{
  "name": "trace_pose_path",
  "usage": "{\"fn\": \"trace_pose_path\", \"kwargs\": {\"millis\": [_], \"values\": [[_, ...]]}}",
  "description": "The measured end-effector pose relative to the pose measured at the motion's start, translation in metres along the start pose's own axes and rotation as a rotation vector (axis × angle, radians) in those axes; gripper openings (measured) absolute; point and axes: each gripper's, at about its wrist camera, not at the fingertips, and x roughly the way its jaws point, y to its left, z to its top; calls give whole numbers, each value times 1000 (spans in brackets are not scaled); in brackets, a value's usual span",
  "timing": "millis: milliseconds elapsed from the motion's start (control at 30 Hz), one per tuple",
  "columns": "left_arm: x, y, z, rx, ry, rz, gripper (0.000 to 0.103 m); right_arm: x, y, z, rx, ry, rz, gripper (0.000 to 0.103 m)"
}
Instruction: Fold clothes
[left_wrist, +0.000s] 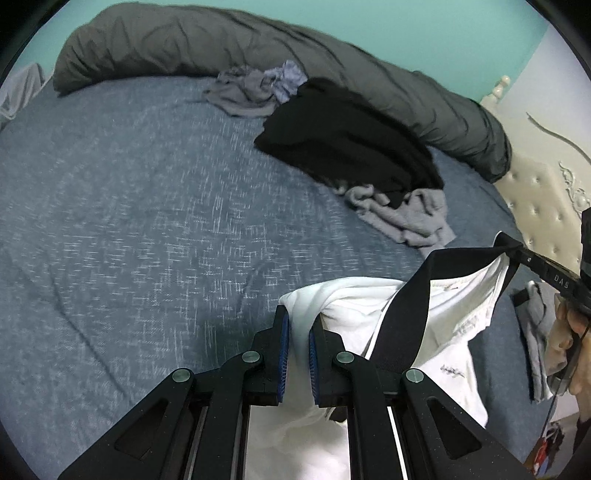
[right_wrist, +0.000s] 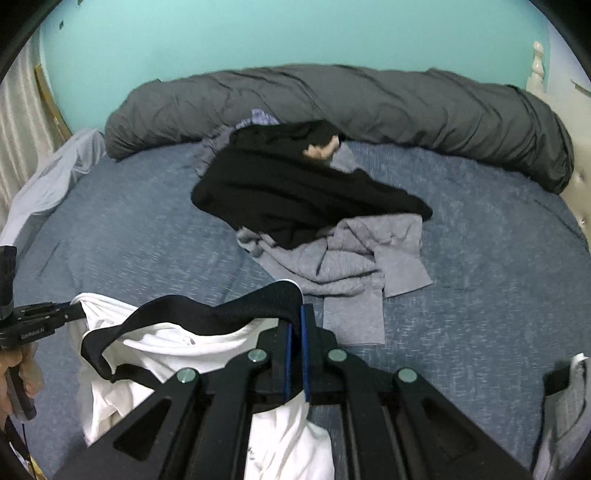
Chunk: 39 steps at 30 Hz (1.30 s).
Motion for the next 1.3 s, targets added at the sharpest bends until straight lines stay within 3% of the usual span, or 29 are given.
{"fn": "trace_pose_path", "kwargs": {"millis": [333, 400, 500, 667, 933, 1033, 1167, 1233, 1267, 1300], "values": [[61, 27, 0, -52, 65, 17, 14, 69, 0, -11, -5, 76, -20, 4], [61, 31, -1, -60, 55, 32, 32, 78, 0, -16, 0, 89, -19, 4], [40, 29, 1, -57, 0, 51, 43, 85, -2, -23, 12, 97, -17, 4], [22, -14, -1, 53, -20, 37, 47, 85, -6, -29, 33, 94, -13, 4], [49, -59, -12, 127, 52, 61, 48, 73, 0, -33, 20, 91, 3, 4], [56, -64, -17, 161, 67, 108, 48, 69, 1, -35, 11, 89, 7, 4], [66, -59, -20, 170, 82, 130, 48, 68, 1, -38, 11, 89, 15, 4], [70, -56, -20, 186, 85, 137, 31, 68, 1, -39, 13, 86, 19, 4], [70, -55, -20, 191, 85, 138, 15, 69, 0, -40, 13, 84, 21, 4], [69, -53, -19, 190, 79, 136, 9, 68, 0, -40, 13, 81, 22, 4]]}}
